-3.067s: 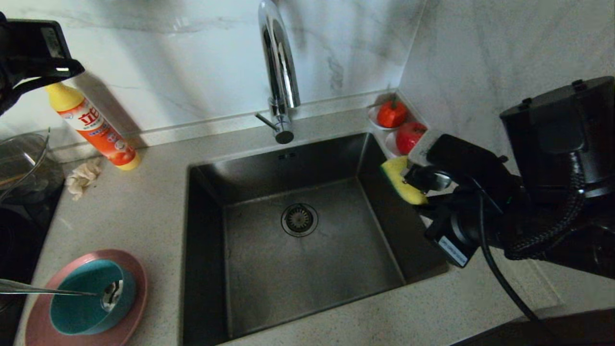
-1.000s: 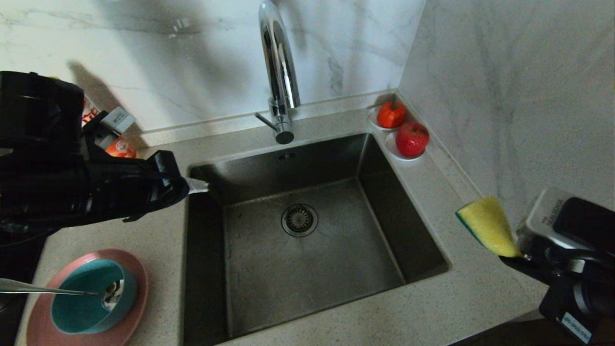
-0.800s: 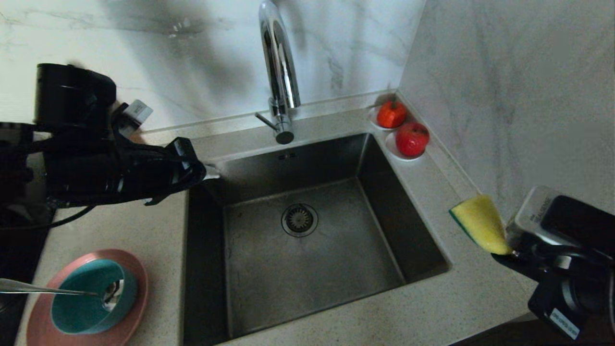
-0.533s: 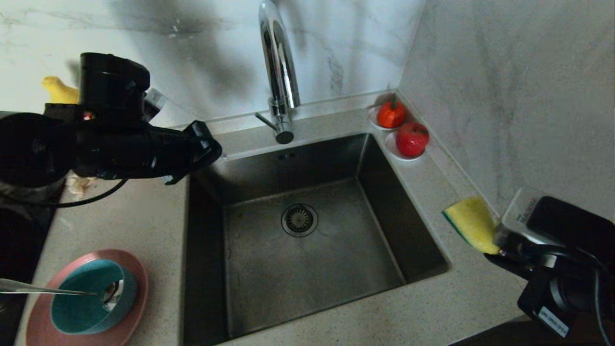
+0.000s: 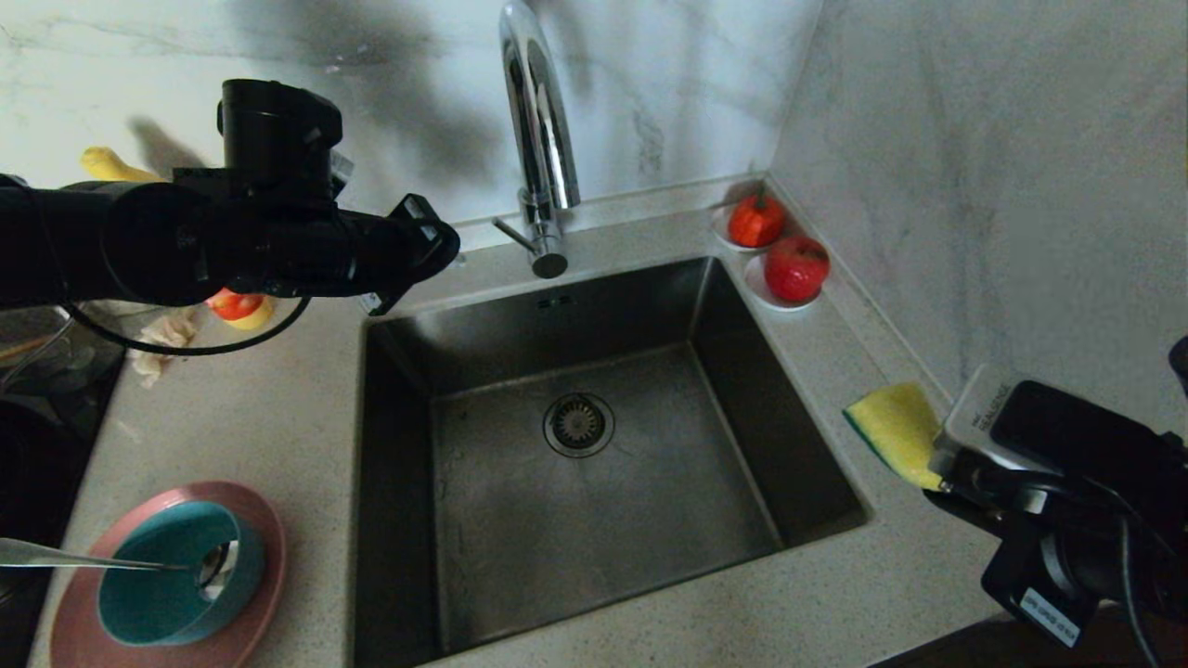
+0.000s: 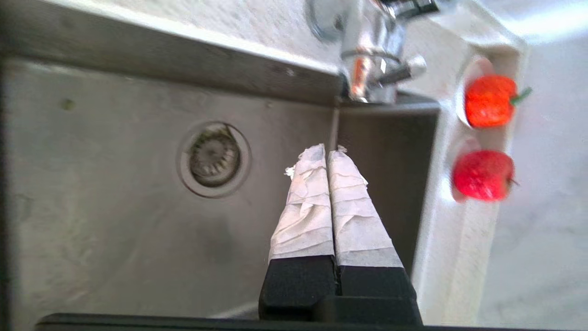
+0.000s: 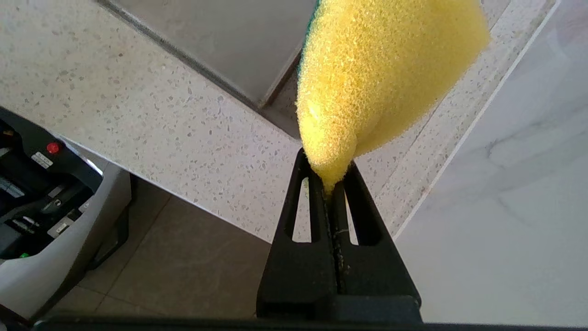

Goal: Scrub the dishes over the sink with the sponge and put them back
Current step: Turn on the faucet

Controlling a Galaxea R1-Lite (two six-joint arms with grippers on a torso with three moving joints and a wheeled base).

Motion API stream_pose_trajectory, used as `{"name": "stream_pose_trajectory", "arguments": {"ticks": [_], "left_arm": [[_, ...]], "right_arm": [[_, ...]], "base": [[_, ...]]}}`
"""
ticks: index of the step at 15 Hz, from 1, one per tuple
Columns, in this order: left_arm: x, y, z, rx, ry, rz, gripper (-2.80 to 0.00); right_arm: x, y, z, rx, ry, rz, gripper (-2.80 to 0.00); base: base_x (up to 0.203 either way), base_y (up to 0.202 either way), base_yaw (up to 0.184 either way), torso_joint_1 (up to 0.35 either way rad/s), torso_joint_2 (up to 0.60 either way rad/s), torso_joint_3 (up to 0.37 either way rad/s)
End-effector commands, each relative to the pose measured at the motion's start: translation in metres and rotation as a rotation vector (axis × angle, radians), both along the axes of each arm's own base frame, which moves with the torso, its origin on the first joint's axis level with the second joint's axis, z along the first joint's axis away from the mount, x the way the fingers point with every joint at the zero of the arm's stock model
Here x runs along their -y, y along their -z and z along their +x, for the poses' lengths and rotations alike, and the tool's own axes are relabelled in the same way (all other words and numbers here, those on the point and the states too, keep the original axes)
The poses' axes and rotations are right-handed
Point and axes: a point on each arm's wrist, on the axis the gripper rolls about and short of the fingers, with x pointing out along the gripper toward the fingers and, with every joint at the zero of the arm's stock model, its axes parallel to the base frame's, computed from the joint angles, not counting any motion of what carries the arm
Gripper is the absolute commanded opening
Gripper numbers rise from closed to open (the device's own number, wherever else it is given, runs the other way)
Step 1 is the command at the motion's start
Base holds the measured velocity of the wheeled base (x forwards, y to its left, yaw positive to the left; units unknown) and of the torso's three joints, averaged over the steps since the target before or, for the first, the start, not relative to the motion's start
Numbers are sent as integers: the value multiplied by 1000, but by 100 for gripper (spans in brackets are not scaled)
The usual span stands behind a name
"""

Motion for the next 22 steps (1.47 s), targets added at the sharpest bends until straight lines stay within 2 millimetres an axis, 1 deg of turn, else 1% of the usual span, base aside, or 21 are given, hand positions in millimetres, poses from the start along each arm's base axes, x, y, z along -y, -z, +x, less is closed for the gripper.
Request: {"name": "stream_pose_trajectory", "arguments": {"ticks": [1, 2, 5, 7, 9, 11, 14, 17, 20, 22], "left_arm": [[2, 5, 5, -15, 25, -15, -280], [3, 4, 8, -10, 26, -20, -280], [6, -5, 19, 33, 21, -52, -280], [7, -12, 23, 59, 20, -59, -280], [8, -12, 27, 65, 20, -61, -280], [11, -7, 32, 57, 25, -59, -280], [19, -2, 33, 42, 43, -57, -280], [23, -4, 31, 47, 51, -62, -280], [22, -14, 32, 79, 46, -69, -280], [15, -23, 31, 103, 30, -75, -280]], "right_arm": [[-1, 1, 1, -1, 1, -6, -280], [-1, 1, 1, -2, 1, -7, -280], [-2, 2, 2, -4, 1, -10, -280], [-2, 2, 2, -4, 1, -10, -280], [-2, 2, 2, -3, 1, -9, -280], [-1, 2, 1, -3, 1, -9, -280], [-1, 2, 2, -5, 4, -8, -280], [1, 2, 3, -9, 4, 0, -280], [0, 2, 3, -10, 2, -2, -280], [0, 2, 3, -10, 2, -2, -280]], "base": [[0, 0, 0, 0, 0, 0], [0, 0, 0, 0, 0, 0], [0, 0, 0, 0, 0, 0], [0, 0, 0, 0, 0, 0], [0, 0, 0, 0, 0, 0], [0, 0, 0, 0, 0, 0], [0, 0, 0, 0, 0, 0], [0, 0, 0, 0, 0, 0], [0, 0, 0, 0, 0, 0], [0, 0, 0, 0, 0, 0]]}}
